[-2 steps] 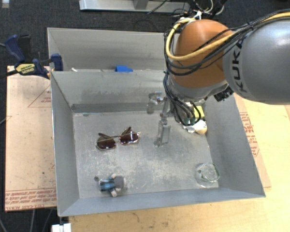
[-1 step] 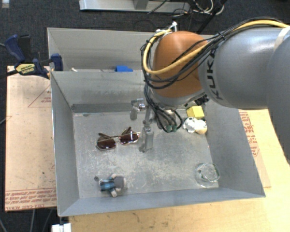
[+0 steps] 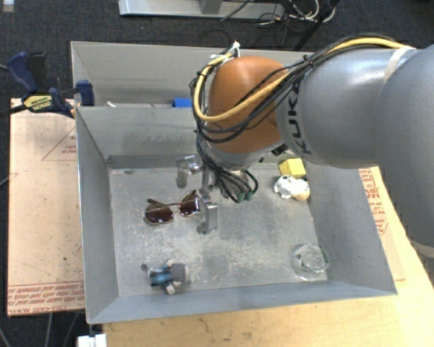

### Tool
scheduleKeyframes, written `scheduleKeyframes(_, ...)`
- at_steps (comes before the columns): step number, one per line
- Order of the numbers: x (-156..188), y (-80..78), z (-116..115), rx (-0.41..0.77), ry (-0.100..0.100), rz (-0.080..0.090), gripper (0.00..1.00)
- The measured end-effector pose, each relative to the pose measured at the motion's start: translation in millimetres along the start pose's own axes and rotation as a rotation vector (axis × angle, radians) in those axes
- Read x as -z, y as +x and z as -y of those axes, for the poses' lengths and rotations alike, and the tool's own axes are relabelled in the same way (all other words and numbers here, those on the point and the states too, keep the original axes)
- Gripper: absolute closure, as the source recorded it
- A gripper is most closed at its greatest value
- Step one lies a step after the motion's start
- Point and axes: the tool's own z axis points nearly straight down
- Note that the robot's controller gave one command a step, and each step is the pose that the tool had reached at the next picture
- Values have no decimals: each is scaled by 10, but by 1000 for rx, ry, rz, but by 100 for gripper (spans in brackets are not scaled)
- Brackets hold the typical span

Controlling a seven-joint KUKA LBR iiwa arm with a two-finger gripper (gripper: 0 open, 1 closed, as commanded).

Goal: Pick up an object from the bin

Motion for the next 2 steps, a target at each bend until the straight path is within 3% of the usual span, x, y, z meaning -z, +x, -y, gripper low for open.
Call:
scheduleKeyframes(1,-34,-165,-297,20,4,4,0)
scheduleKeyframes(2,-139,-255,-286,54,-2,4,0)
